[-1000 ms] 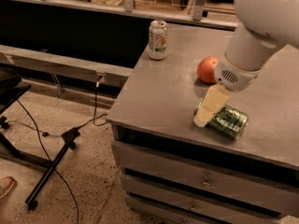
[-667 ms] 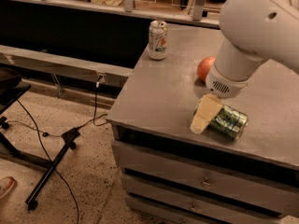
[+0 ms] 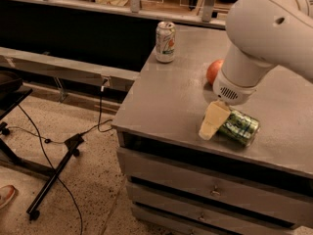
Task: Place green can upright
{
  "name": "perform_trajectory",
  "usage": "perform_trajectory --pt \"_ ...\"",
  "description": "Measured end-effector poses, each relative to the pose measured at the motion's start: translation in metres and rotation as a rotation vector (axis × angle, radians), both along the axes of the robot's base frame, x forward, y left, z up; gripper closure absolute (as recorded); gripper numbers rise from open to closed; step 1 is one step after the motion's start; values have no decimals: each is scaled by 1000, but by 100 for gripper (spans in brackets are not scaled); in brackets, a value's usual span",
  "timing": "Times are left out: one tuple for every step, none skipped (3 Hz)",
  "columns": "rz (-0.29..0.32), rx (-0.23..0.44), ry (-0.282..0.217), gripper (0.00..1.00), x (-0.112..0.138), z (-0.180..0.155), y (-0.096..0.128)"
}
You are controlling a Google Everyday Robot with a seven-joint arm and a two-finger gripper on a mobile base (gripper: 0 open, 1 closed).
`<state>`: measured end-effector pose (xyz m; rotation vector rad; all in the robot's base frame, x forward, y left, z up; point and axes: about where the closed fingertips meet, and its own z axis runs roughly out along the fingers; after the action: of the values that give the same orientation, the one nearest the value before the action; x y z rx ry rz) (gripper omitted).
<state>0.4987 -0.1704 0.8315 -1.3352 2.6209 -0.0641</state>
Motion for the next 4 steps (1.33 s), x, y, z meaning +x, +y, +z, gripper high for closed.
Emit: perform_trajectory --pt "1 -1 0 37 0 0 0" --pt "5 -1 -25 61 -4 8 -1" --pt "-42 -23 -40 84 -6 28 -23" --pt "-98 30 -61 100 -9 60 -65"
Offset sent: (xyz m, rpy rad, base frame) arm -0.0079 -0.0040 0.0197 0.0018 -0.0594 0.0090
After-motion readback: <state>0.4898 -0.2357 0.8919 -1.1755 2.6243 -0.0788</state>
